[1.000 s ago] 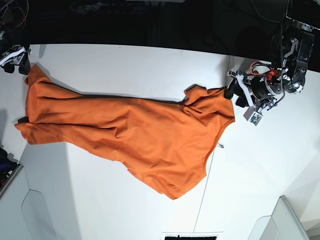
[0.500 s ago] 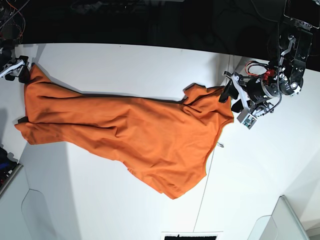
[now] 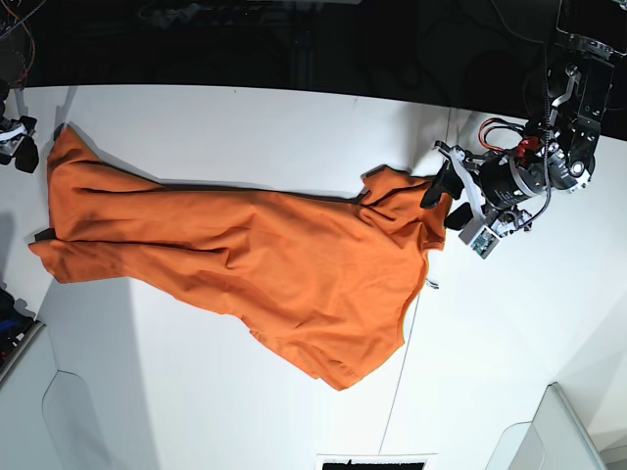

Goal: Layout the t-shirt on the table in an organized manner, then fold the t-shirt properly
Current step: 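Grasp the shirt edge with the right gripper and the shirt body with the left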

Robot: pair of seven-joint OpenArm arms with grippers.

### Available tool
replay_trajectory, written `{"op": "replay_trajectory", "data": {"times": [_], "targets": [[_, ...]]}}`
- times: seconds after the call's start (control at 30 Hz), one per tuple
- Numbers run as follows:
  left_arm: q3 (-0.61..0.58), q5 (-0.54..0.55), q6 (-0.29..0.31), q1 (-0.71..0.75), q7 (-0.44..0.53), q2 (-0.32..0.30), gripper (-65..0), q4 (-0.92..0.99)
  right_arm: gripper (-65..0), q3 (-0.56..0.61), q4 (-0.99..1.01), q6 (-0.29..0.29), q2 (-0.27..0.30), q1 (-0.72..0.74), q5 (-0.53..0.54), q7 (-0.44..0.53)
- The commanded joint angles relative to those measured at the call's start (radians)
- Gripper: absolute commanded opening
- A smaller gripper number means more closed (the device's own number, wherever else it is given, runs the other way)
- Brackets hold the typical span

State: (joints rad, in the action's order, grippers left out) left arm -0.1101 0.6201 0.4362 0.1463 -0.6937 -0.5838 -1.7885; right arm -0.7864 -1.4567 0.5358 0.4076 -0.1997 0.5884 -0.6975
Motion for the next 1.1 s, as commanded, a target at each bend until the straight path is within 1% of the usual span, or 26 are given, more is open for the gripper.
{"op": "replay_trajectory", "data": {"times": [0.0, 0.07, 0.2, 0.27, 0.33, 0.4, 0.47, 0.5, 0.6, 0.73, 0.87, 0.93, 1.07], "targets": [[0.008, 0.019, 0.006, -0.016, 0.027, -0.014, -30.7, -0.017, -29.5, -0.01, -0.019, 0.0, 0.024, 0.005, -0.009, 0.016], [0.008, 0.024, 0.006, -0.016, 0.04, -0.014, -30.7, -0.017, -29.5, -0.01, -0.018, -0.001, 0.024, 0.005, -0.031, 0.021], [0.008, 0.026, 0.006, -0.016, 0.047, -0.008, -30.7, -0.017, -29.5, 0.007, -0.006, 0.0, 0.024, 0.005, -0.032, 0.04], [0.008, 0.026, 0.007, -0.016, 0.047, 0.0, -30.7, -0.017, -29.5, 0.035, 0.008, 0.0, 0.024, 0.006, -0.034, 0.057], [0.008, 0.027, 0.016, -0.016, 0.047, 0.005, -30.7, -0.017, -29.8, 0.076, 0.026, -0.001, 0.024, 0.006, -0.06, 0.083], [0.007, 0.027, 0.018, -0.016, 0.047, 0.005, -30.7, -0.017, -33.5, 0.125, 0.043, -0.019, 0.024, 0.006, -0.095, 0.106], [0.007, 0.026, 0.018, -0.016, 0.047, 0.005, -30.7, -0.017, -37.4, 0.164, 0.047, -0.036, 0.023, 0.006, -0.098, 0.115], [0.007, 0.026, 0.018, -0.016, 0.047, 0.005, -30.7, -0.017, -38.0, 0.176, 0.047, -0.036, 0.023, 0.007, -0.093, 0.115], [0.007, 0.024, 0.018, -0.015, 0.043, 0.005, -30.7, -0.016, -38.0, 0.185, 0.045, -0.035, 0.022, 0.011, -0.061, 0.115], [0.007, 0.012, 0.018, -0.013, 0.043, 0.005, -30.7, -0.016, -38.0, 0.185, 0.045, -0.035, 0.018, 0.011, -0.075, 0.115], [0.007, 0.022, 0.017, -0.013, 0.056, 0.005, -30.7, -0.016, -38.6, 0.186, 0.045, -0.035, -0.002, 0.011, -0.093, 0.114], [0.007, 0.027, 0.018, -0.014, 0.059, 0.01, -30.7, -0.016, -42.2, 0.187, 0.045, -0.035, -0.014, 0.01, -0.106, 0.114], [0.005, 0.027, 0.021, -0.014, 0.058, 0.019, -30.7, -0.016, -54.1, 0.187, 0.045, -0.015, -0.031, 0.008, -0.137, 0.104]]}}
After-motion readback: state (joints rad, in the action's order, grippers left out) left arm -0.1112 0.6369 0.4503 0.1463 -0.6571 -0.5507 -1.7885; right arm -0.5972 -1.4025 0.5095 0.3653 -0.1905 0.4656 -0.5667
